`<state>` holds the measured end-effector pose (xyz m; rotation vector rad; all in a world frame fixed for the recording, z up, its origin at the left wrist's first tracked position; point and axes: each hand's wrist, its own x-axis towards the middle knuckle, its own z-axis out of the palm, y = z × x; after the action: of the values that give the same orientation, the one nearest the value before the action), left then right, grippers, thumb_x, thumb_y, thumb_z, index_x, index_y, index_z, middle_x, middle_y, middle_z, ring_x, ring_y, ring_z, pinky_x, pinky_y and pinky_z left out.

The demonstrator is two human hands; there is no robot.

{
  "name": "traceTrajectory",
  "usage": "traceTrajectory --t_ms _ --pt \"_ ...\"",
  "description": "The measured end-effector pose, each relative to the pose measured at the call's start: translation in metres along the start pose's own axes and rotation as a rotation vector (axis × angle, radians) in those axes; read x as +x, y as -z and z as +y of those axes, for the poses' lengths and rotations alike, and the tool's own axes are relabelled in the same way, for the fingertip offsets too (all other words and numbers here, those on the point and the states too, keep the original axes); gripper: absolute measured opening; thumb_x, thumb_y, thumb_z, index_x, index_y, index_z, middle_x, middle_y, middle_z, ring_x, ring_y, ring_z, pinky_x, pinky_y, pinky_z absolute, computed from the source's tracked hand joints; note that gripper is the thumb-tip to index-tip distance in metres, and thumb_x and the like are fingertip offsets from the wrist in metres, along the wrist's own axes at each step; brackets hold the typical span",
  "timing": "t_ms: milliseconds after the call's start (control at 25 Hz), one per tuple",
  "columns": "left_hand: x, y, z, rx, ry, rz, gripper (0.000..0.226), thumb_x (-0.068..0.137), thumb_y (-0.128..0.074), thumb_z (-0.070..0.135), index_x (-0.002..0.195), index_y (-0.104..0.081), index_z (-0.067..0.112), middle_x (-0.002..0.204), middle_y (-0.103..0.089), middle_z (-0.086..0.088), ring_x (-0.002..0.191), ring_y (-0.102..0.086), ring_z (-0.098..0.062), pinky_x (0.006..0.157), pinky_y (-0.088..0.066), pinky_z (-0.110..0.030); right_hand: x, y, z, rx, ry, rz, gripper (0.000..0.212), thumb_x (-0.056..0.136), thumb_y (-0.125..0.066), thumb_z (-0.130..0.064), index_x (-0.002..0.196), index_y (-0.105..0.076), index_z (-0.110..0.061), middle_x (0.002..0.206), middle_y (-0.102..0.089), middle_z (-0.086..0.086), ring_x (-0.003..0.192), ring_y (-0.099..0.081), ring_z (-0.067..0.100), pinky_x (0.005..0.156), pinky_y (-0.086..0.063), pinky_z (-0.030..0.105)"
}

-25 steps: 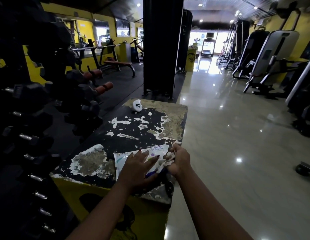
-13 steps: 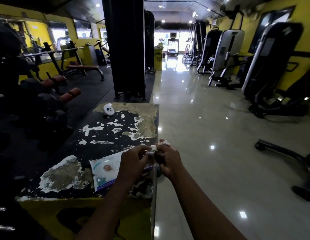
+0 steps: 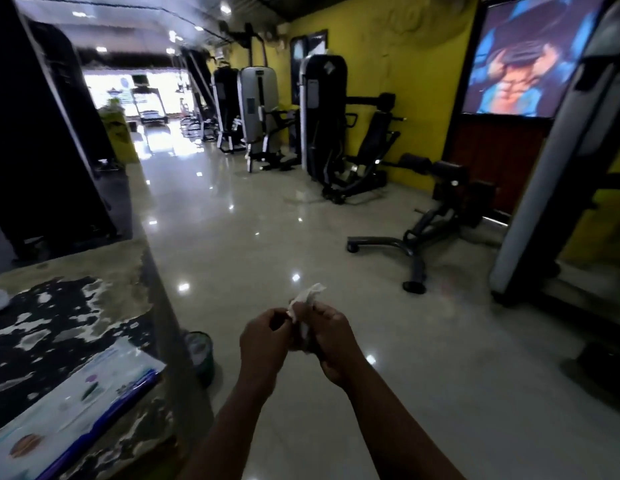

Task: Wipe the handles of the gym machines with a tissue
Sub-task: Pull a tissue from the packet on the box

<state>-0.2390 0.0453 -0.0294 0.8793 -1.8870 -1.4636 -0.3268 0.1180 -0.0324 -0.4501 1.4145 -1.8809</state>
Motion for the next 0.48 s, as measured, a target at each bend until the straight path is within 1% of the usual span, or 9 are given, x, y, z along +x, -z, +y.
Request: traceTrajectory --t_ms 40,80,120,200,240,280,360,400,480 --pt "-0.001 -0.021 0.005 -0.001 0.007 -0.012 0.01 0.082 -0.066 0.023 0.077 -0.073 0.027 0.072 -0.073 0.0 0.07 -0.071 -0.021 0.07 -0.059 -0.046 -0.005 0.02 -0.006 -0.031 0.03 0.053 0.03 0.091 -0.065 -0.023 0.102 -0.067 0.004 0.071 -0.065 0.014 0.055 -0.059 0.022 0.048 -0.046 0.027" --pt "-0.002 -0.04 0.011 -0.037 0.02 -0.029 0.008 0.079 -0.066 0.025 0.075 -0.073 0.027 0.071 -0.073 0.0 0.07 -0.072 -0.021 0.07 -0.059 -0.047 -0.008 0.04 -0.012 -0.046 0.047 0.122 0.027 0.093 -0.063 -0.02 0.101 -0.067 0.005 0.072 -0.066 0.016 0.055 -0.06 0.023 0.048 -0.047 0.028" --pt "-0.003 -0.064 0.02 -0.099 0.025 -0.066 0.009 0.078 -0.066 0.023 0.076 -0.074 0.025 0.072 -0.073 -0.002 0.073 -0.072 -0.025 0.072 -0.059 -0.047 -0.013 0.065 -0.021 -0.035 0.061 0.203 0.022 0.094 -0.061 -0.017 0.101 -0.067 0.004 0.078 -0.069 0.019 0.06 -0.064 0.026 0.05 -0.05 0.031" --pt "-0.005 -0.116 0.037 -0.238 0.085 -0.155 0.017 0.085 -0.06 0.009 0.077 -0.073 0.015 0.076 -0.073 -0.011 0.077 -0.07 -0.031 0.07 -0.058 -0.044 -0.021 0.118 -0.039 0.029 0.089 0.325 0.018 0.093 -0.06 -0.009 0.101 -0.067 0.005 0.087 -0.07 0.026 0.069 -0.066 0.032 0.054 -0.053 0.034" --pt "-0.006 -0.144 0.046 -0.291 0.125 -0.211 0.02 0.087 -0.055 0.003 0.079 -0.072 0.009 0.078 -0.073 -0.014 0.078 -0.069 -0.031 0.067 -0.056 -0.04 -0.026 0.144 -0.049 0.046 0.104 0.36 0.02 0.093 -0.061 -0.01 0.102 -0.066 0.007 0.084 -0.07 0.024 0.067 -0.066 0.03 0.052 -0.052 0.031" --pt "-0.008 -0.173 0.056 -0.324 0.149 -0.272 0.021 0.087 -0.051 -0.001 0.081 -0.07 0.005 0.08 -0.072 -0.016 0.078 -0.069 -0.03 0.066 -0.055 -0.036 -0.03 0.171 -0.059 0.049 0.117 0.392 0.023 0.093 -0.062 -0.013 0.102 -0.065 0.008 0.075 -0.069 0.018 0.06 -0.064 0.022 0.048 -0.049 0.026" --pt "-0.012 -0.229 0.075 -0.356 0.164 -0.356 0.022 0.087 -0.047 -0.003 0.081 -0.068 -0.001 0.082 -0.068 -0.025 0.076 -0.066 -0.031 0.065 -0.053 -0.034 -0.038 0.222 -0.078 0.02 0.139 0.426 0.03 0.091 -0.066 -0.024 0.1 -0.065 0.005 0.058 -0.062 0.003 0.044 -0.053 0.008 0.042 -0.04 0.02" --pt "-0.015 -0.255 0.083 -0.364 0.163 -0.384 0.022 0.088 -0.045 -0.003 0.084 -0.067 -0.004 0.085 -0.066 -0.029 0.075 -0.064 -0.031 0.065 -0.052 -0.035 -0.043 0.242 -0.088 0.016 0.144 0.42 0.032 0.089 -0.067 -0.026 0.1 -0.065 0.003 0.056 -0.061 0.001 0.042 -0.051 0.006 0.041 -0.039 0.019" --pt "-0.023 -0.313 0.098 -0.372 0.172 -0.44 0.024 0.09 -0.041 -0.003 0.088 -0.066 -0.003 0.087 -0.066 -0.028 0.075 -0.063 -0.032 0.064 -0.051 -0.036 -0.057 0.291 -0.109 0.028 0.173 0.379 0.03 0.088 -0.067 -0.025 0.102 -0.065 0.001 0.066 -0.067 0.005 0.05 -0.058 0.01 0.045 -0.044 0.021"
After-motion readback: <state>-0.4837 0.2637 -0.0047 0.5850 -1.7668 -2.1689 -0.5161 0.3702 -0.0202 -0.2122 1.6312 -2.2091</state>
